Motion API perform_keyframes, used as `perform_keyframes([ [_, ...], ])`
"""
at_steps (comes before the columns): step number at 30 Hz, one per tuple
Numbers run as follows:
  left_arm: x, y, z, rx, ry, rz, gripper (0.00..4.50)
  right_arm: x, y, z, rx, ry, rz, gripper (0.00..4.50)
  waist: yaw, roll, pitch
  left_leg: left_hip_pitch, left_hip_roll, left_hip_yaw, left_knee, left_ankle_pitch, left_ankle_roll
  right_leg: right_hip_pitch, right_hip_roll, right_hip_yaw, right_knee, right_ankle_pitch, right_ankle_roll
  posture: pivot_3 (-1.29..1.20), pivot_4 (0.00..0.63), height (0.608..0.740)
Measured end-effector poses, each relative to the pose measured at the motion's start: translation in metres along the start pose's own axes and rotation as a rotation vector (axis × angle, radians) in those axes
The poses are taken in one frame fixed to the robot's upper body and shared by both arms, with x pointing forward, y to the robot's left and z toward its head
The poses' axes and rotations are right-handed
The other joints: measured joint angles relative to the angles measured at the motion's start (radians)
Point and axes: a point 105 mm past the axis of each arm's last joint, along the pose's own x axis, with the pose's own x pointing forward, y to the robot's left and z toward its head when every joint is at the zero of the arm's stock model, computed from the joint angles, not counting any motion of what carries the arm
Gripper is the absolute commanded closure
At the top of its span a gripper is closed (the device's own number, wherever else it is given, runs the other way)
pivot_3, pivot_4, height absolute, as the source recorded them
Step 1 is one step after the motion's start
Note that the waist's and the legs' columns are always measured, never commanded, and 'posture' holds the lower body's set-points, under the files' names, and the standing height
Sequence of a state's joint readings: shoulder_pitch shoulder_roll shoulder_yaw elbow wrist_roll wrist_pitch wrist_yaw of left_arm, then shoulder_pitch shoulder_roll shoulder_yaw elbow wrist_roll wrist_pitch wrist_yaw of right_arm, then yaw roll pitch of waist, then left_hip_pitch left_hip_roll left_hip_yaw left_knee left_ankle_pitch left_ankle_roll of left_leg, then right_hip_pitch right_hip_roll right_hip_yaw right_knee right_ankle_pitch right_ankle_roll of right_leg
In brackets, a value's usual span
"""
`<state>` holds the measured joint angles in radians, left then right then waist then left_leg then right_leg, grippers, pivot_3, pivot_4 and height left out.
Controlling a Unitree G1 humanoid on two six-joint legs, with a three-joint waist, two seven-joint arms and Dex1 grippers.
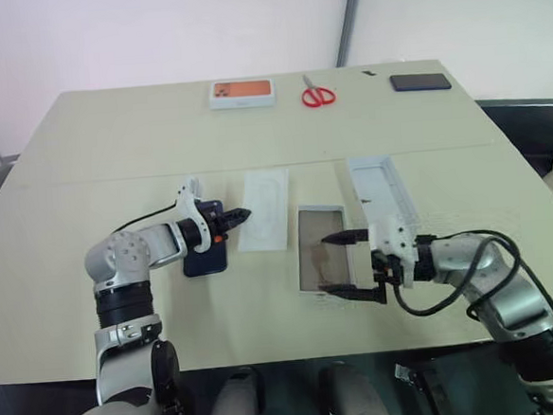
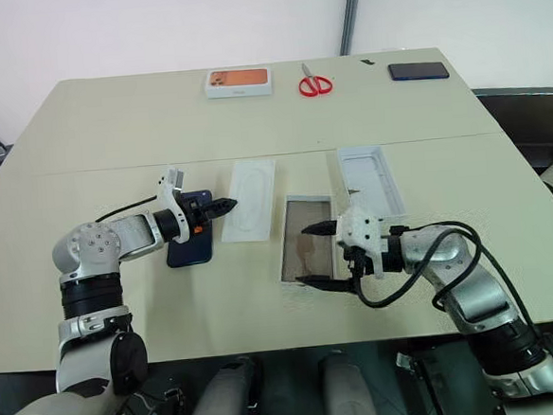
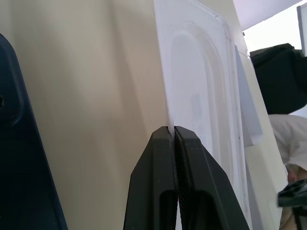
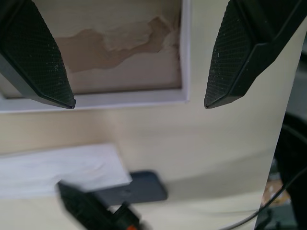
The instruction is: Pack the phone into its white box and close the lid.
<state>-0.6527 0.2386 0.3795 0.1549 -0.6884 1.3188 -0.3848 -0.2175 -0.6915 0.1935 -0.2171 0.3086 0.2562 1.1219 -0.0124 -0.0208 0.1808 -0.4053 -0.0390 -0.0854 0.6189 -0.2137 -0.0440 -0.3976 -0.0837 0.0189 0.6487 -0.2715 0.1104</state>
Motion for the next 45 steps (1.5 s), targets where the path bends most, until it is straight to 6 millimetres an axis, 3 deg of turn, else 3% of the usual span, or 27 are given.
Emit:
perform_keyframes([
  [2,0.000,0.000,0.000,0.002,-0.002,0.005,4.47,0.004,0.005,-0.009,-0.005,0.046,0.037,0.00,0.000,0.000,0.000,0.000,0.000,0.000,0.000,0.000,0.000,0.000,0.000,0.000,0.000,0.000,0.000,0.00,0.150,0.740],
  [5,-0.001,0.000,0.002,0.008,-0.012,0.014,4.50,0.005,0.004,-0.015,-0.018,0.085,0.060,0.82,-0.001,0.000,0.000,0.000,0.000,0.000,0.000,0.000,0.000,0.000,0.000,0.000,0.000,0.000,0.000,0.00,0.150,0.740],
  [12,-0.002,0.001,0.005,0.005,-0.031,0.030,4.50,0.008,-0.004,-0.016,-0.068,0.104,0.057,4.43,0.000,0.000,0.000,0.000,0.000,0.000,0.000,0.000,0.000,0.000,0.000,0.000,0.000,0.000,0.000,0.00,0.150,0.740],
  [18,-0.003,-0.001,0.012,-0.001,-0.062,0.026,4.50,0.013,-0.012,-0.016,-0.113,0.110,0.036,4.43,-0.001,-0.001,0.000,0.000,0.000,0.000,0.000,0.000,0.000,0.000,0.000,0.000,0.000,0.000,0.000,0.00,0.150,0.740],
  [24,0.002,-0.016,0.027,-0.001,-0.097,-0.022,4.50,0.033,-0.040,-0.001,-0.226,0.077,-0.045,4.43,-0.004,-0.001,0.000,0.000,0.000,0.000,0.000,0.001,-0.002,-0.001,0.001,0.000,0.000,0.000,0.000,0.00,0.150,0.740],
  [29,0.007,-0.016,0.024,-0.020,-0.088,-0.017,4.50,0.044,-0.048,0.003,-0.221,0.050,-0.065,4.43,0.000,-0.001,0.001,-0.001,0.000,0.000,0.000,0.001,-0.002,-0.001,0.000,0.000,0.000,0.000,0.000,0.00,0.150,0.740],
  [33,0.013,-0.020,0.023,-0.021,-0.099,-0.029,4.50,0.048,-0.047,0.001,-0.191,0.047,-0.063,2.60,0.000,-0.001,0.001,-0.001,0.000,0.000,0.000,0.001,-0.002,-0.001,0.000,0.000,0.000,0.000,0.000,0.00,0.150,0.740],
  [36,0.017,-0.023,0.021,-0.009,-0.088,-0.033,4.50,0.047,-0.046,0.001,-0.190,0.046,-0.062,2.60,-0.003,-0.001,0.001,-0.001,0.000,0.000,0.000,0.001,-0.002,-0.002,0.000,0.000,0.000,0.000,0.000,0.00,0.150,0.740],
  [41,0.031,-0.032,0.011,0.023,-0.055,-0.043,4.50,0.018,-0.054,0.017,-0.177,0.010,-0.110,2.60,0.002,-0.001,0.001,-0.001,-0.001,-0.001,0.000,0.001,-0.002,-0.001,0.000,0.000,0.000,0.000,0.000,0.00,0.150,0.740],
  [45,0.034,-0.029,0.005,0.030,-0.035,-0.021,4.50,-0.015,-0.056,0.000,-0.142,0.090,-0.154,2.60,0.001,-0.001,0.001,-0.001,-0.001,0.000,0.000,0.001,-0.002,-0.001,0.000,0.000,0.000,0.000,0.000,0.00,0.150,0.740],
])
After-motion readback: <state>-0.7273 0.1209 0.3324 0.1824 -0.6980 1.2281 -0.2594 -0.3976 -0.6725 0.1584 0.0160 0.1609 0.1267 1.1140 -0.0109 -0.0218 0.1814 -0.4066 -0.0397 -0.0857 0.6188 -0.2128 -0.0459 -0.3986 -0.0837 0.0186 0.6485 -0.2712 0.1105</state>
